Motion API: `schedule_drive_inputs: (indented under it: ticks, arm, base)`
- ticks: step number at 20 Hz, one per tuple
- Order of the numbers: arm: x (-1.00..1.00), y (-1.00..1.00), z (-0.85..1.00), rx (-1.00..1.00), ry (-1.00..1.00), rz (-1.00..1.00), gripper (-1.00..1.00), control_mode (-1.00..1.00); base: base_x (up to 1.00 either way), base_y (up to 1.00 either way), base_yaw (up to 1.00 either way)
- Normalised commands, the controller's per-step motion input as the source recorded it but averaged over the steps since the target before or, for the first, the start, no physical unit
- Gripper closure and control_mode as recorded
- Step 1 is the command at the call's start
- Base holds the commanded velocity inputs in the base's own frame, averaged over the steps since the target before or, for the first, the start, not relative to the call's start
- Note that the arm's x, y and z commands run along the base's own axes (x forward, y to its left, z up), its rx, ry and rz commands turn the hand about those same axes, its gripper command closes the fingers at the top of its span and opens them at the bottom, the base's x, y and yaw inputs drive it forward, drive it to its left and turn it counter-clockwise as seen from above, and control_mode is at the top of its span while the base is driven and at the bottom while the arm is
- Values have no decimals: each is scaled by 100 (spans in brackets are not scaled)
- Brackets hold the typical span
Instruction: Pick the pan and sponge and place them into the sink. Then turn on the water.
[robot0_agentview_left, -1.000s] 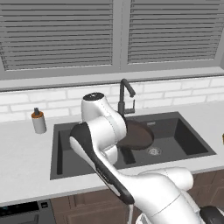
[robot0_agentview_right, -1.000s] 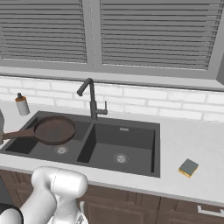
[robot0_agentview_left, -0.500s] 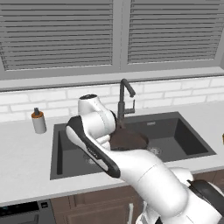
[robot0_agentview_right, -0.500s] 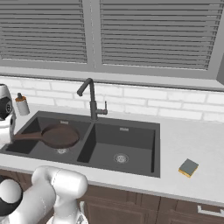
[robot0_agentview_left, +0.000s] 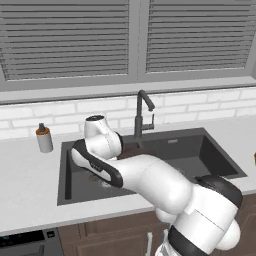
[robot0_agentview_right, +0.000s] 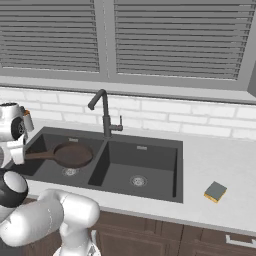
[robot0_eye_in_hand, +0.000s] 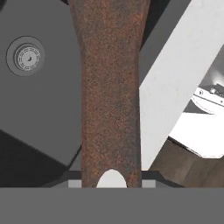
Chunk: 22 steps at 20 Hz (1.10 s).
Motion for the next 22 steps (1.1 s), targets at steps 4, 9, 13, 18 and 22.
schedule_drive_inputs:
  ticks: [4, 9, 13, 18, 22]
  arm:
    - [34, 35, -31, 0, -7, 7, 100, -100]
    - [21, 23, -24, 0, -2, 7, 100, -100]
    - [13, 6, -20, 0, 0, 1, 100, -100]
    - [4, 0, -15, 0, 0, 0, 100, -100]
    - [0, -13, -19, 0, 0, 0, 100, -100]
  base:
    - [0, 0, 0]
    - [0, 0, 0]
    - [0, 0, 0]
    - [0, 0, 0]
    - [0, 0, 0]
